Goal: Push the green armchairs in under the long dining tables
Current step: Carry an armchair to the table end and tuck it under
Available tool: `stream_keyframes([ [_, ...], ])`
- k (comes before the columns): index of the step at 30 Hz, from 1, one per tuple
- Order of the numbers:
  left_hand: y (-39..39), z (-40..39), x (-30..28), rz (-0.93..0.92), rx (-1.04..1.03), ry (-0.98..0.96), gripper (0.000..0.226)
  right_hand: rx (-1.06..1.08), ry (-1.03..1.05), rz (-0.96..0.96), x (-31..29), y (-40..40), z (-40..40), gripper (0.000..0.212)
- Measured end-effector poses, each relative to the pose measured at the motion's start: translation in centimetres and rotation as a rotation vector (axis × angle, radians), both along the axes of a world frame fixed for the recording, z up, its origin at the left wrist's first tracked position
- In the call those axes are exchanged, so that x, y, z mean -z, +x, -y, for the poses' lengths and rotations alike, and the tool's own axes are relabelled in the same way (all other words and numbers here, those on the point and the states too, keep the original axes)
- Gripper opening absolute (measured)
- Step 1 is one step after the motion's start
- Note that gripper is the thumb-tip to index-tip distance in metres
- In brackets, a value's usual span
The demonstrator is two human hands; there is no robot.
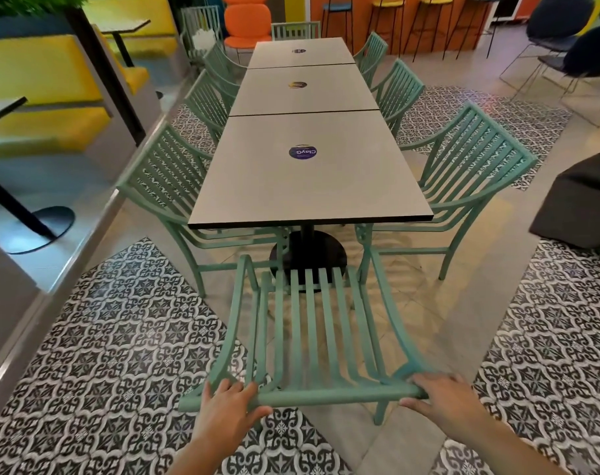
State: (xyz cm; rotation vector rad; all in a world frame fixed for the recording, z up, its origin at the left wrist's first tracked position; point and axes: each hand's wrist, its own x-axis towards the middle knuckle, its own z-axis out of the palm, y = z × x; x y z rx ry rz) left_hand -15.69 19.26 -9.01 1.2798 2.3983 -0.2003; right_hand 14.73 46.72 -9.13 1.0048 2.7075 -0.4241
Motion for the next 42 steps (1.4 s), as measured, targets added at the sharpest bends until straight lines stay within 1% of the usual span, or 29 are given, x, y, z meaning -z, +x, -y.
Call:
stream_keyframes([
  [2, -0.2, 0.1, -0.1, 0.010, 0.007, -0.005, 0.093, 0.004, -0.001, 0.002, 0.0, 0.0, 0.2, 0.100],
  [5, -0.1, 0.4, -0.2, 0.026, 0.014, -0.010, 0.073, 0.003, -0.013, 0.007, 0.0, 0.0, 0.5, 0.096],
  [7, 0.0, 0.4, -0.3, 0.030, 0.009, -0.002, 0.068, 0.000, -0.014, 0.013, -0.2, 0.1, 0.7, 0.092],
  [13, 0.0, 0.4, 0.0, 0.022, 0.000, -0.009, 0.071, 0.006, -0.025, 0.021, -0.1, 0.0, 0.7, 0.095],
  [17, 0.2, 0.2, -0.4, 0.028, -0.004, -0.019, 0.070, 0.008, -0.045, 0.046, -0.1, 0.0, 0.5, 0.093],
  [21, -0.1, 0.5, 0.0, 0.015, 0.028, -0.003, 0.089, 0.015, -0.045, 0.045, 0.3, 0.2, 0.6, 0.092],
  [22, -0.2, 0.5, 0.0, 0.012, 0.030, -0.001, 0.090, 0.013, -0.032, 0.049, 0.5, 0.3, 0.6, 0.093],
  [25, -0.1, 0.3, 0.0, 0.031, -0.007, 0.007, 0.085, 0.009, 0.010, 0.085, 0.7, 0.5, 0.9, 0.093],
  [27, -0.2, 0.3, -0.1, 0.057, -0.130, 0.060, 0.077, 0.027, 0.025, 0.094, 0.5, 0.7, 1.4, 0.085],
  [28, -0.4, 0.5, 0.0, 0.057, -0.239, 0.118, 0.070, 0.075, 0.040, 0.071, 0.4, 0.7, 1.8, 0.075],
  [29, -0.7, 0.8, 0.3, 0.036, -0.368, 0.192, 0.064, 0.164, 0.069, -0.008, 0.2, 0.6, 2.3, 0.064],
  [30, -0.8, 1.3, 0.2, 0.007, -0.516, 0.265, 0.063, 0.307, 0.105, -0.143, 0.5, 0.6, 2.8, 0.057],
  [31, -0.9, 1.7, -0.1, -0.016, -0.687, 0.348, 0.065, 0.501, 0.130, -0.319, 0.8, 0.5, 3.2, 0.059],
  [32, -0.9, 2.1, -0.5, 0.011, -0.887, 0.432, 0.066, 0.767, 0.057, -0.494, 1.3, 0.3, 3.2, 0.068],
  [33, -0.8, 2.4, -1.2, 0.100, -1.104, 0.524, 0.065, 1.052, -0.115, -0.674, 1.4, 0.0, 3.2, 0.081],
  [34, -0.6, 2.6, -1.7, 0.246, -1.315, 0.593, 0.064, 1.319, -0.353, -0.817, 1.5, -0.3, 3.0, 0.089],
  [35, -0.5, 2.7, -1.9, 0.420, -1.490, 0.648, 0.064, 1.521, -0.572, -0.890, 1.8, -0.7, 3.0, 0.086],
  [36, -0.6, 2.7, -1.8, 0.602, -1.624, 0.694, 0.061, 1.645, -0.767, -0.927, 1.6, -1.1, 3.0, 0.076],
  [37, -0.6, 2.7, -1.8, 0.769, -1.717, 0.736, 0.056, 1.699, -0.913, -0.959, 1.5, -1.6, 3.1, 0.064],
  [39, -0.8, 2.2, -1.2, 0.998, -1.800, 0.782, 0.044, 1.732, -1.050, -1.028, 1.5, -2.4, 3.2, 0.050],
  [42, -0.8, 1.7, -0.8, 1.177, -1.815, 0.799, 0.026, 1.768, -1.132, -1.124, 2.0, -3.2, 3.3, 0.045],
])
